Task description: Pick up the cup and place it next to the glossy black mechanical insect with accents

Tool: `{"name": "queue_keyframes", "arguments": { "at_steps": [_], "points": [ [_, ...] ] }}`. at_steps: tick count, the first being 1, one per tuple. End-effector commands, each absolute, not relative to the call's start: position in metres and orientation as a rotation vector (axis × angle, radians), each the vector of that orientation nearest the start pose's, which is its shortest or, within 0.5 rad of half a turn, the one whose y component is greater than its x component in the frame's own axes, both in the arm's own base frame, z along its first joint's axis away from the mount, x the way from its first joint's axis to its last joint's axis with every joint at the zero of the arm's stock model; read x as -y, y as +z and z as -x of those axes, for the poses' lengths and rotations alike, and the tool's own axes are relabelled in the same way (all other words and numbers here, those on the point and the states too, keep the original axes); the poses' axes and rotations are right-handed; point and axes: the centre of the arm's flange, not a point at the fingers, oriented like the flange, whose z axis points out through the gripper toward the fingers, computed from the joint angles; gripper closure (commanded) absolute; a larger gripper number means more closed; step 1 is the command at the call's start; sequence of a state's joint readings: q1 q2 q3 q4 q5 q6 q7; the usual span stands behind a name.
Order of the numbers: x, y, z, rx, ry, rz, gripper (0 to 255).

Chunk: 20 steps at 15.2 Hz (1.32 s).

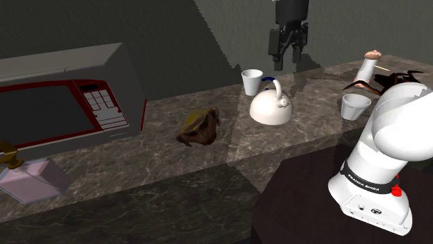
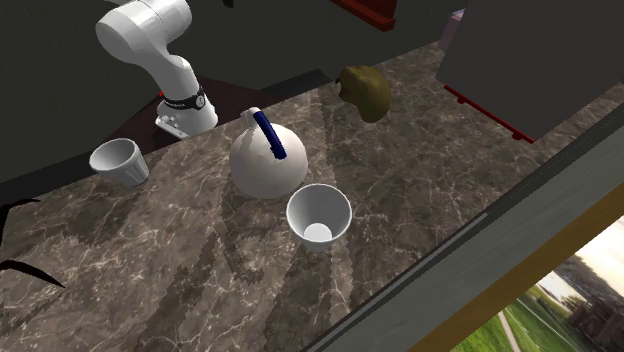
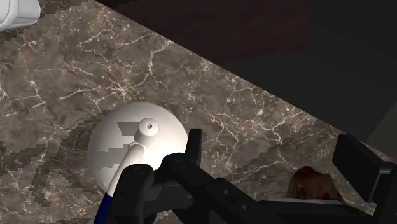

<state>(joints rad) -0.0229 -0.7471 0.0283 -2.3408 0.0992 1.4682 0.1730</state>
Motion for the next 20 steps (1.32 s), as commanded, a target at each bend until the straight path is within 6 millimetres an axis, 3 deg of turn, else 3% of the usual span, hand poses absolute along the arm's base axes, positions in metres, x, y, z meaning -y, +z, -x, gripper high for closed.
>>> {"name": "queue_keyframes", "arguments": {
  "at_steps": [1, 20],
  "points": [
    [-0.016, 0.578, -0.306, -0.264, 0.203, 3.055, 0],
    [0.1, 0.469, -0.49, -0.416, 0.236, 3.183, 0]
  ]
}}
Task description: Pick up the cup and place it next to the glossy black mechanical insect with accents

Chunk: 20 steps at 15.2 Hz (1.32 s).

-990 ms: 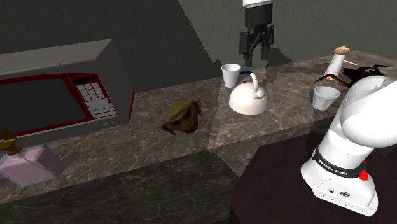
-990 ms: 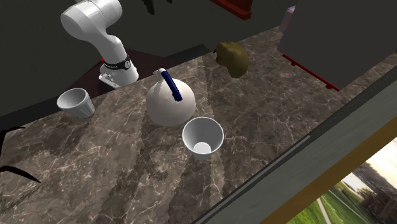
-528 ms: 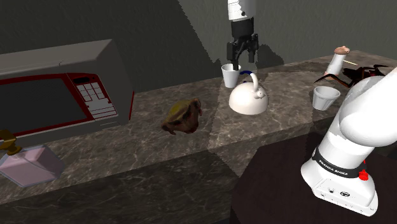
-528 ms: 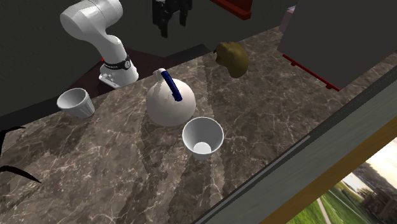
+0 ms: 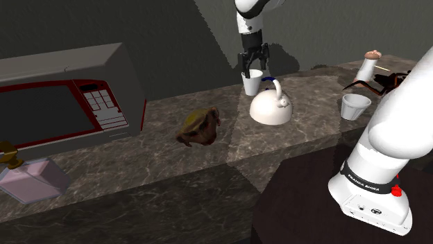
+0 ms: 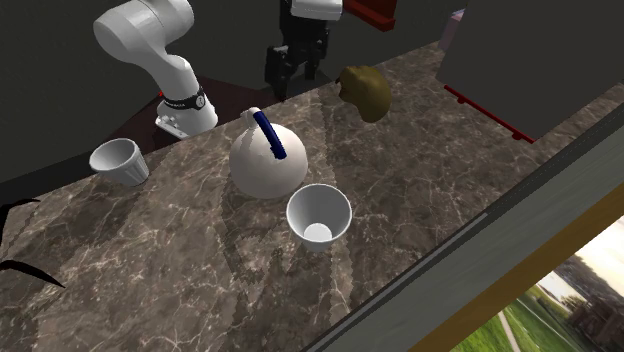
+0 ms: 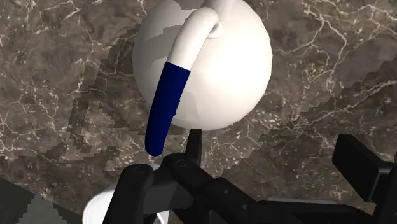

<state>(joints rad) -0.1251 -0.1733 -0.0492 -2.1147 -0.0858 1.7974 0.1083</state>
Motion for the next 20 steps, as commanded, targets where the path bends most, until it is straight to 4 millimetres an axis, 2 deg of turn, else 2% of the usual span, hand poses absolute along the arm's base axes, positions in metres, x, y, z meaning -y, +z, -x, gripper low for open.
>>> {"name": "queue_keyframes", "arguments": {
  "at_steps": [1, 15, 20],
  "points": [
    [0.107, 0.464, -0.5, -0.425, 0.237, 3.19, 0],
    [0.212, 0.393, -0.627, -0.546, 0.263, 3.279, 0],
    [0.218, 0.371, -0.625, -0.548, 0.263, 3.281, 0]
  ]
}}
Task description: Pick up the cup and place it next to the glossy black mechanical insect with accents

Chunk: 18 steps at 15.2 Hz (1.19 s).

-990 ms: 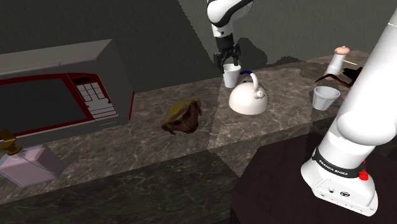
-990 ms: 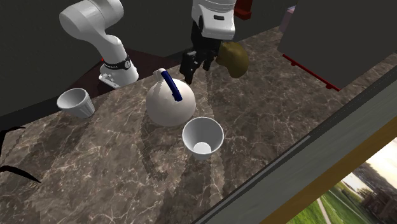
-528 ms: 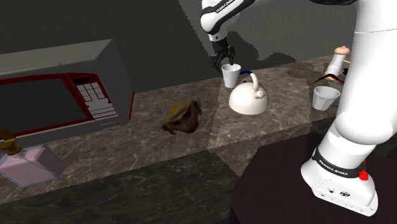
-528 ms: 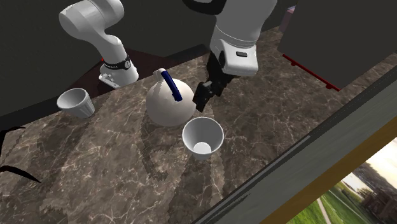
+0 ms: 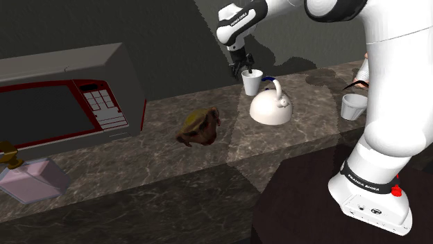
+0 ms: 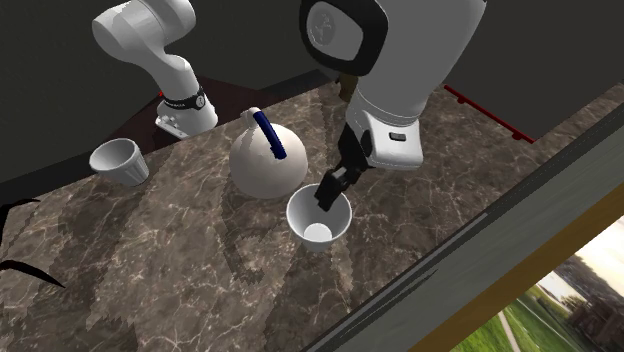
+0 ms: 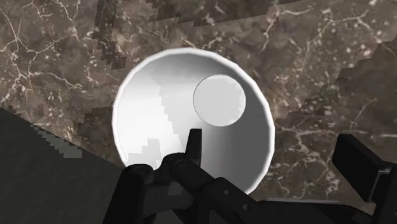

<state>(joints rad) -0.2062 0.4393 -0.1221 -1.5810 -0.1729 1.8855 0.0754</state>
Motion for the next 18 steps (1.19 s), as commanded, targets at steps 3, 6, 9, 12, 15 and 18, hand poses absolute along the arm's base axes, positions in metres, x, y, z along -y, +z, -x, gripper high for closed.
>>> {"name": "queue_keyframes", "arguments": {
  "at_steps": [3, 6, 9, 12, 15, 18],
  "points": [
    [0.221, 0.353, -0.622, -0.548, 0.263, 3.281, 0],
    [0.221, 0.353, -0.622, -0.548, 0.263, 3.281, 0],
    [0.221, 0.353, -0.622, -0.548, 0.263, 3.281, 0],
    [0.221, 0.353, -0.622, -0.548, 0.263, 3.281, 255],
    [0.221, 0.353, -0.622, -0.548, 0.263, 3.281, 255],
    [0.221, 0.353, -0.622, -0.548, 0.263, 3.281, 255]
  ]
}}
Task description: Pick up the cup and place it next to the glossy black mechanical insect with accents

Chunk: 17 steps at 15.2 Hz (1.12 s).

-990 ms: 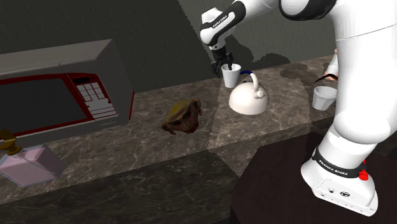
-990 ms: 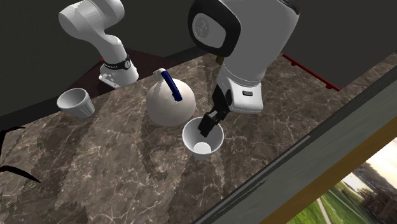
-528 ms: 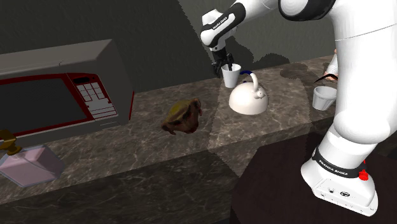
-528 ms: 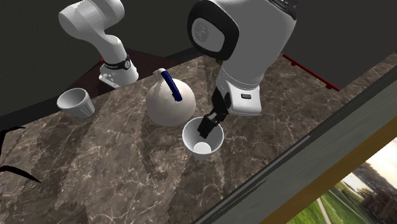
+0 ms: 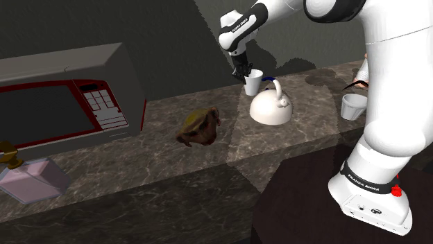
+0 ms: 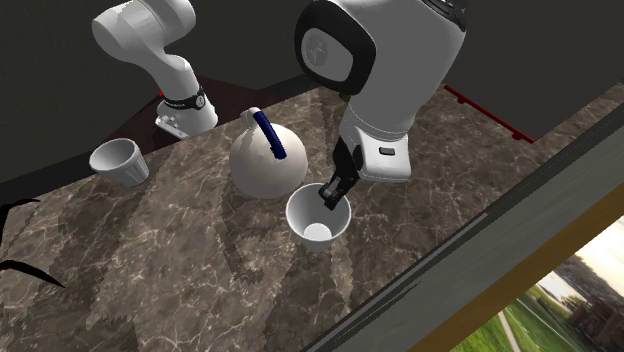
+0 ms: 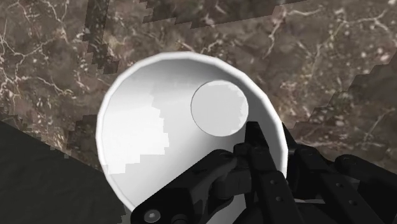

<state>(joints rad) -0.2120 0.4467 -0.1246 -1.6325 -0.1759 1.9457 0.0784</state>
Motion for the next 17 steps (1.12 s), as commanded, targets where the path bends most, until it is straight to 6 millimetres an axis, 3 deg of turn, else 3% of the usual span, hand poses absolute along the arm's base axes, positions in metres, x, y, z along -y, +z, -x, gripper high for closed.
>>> {"name": "queue_keyframes", "arguments": {
  "at_steps": [1, 3, 17],
  "points": [
    [0.221, 0.353, -0.622, -0.548, 0.263, 3.281, 255],
    [0.221, 0.353, -0.622, -0.548, 0.263, 3.281, 255],
    [0.221, 0.427, -0.622, -0.548, 0.263, 3.281, 255]
  ]
}}
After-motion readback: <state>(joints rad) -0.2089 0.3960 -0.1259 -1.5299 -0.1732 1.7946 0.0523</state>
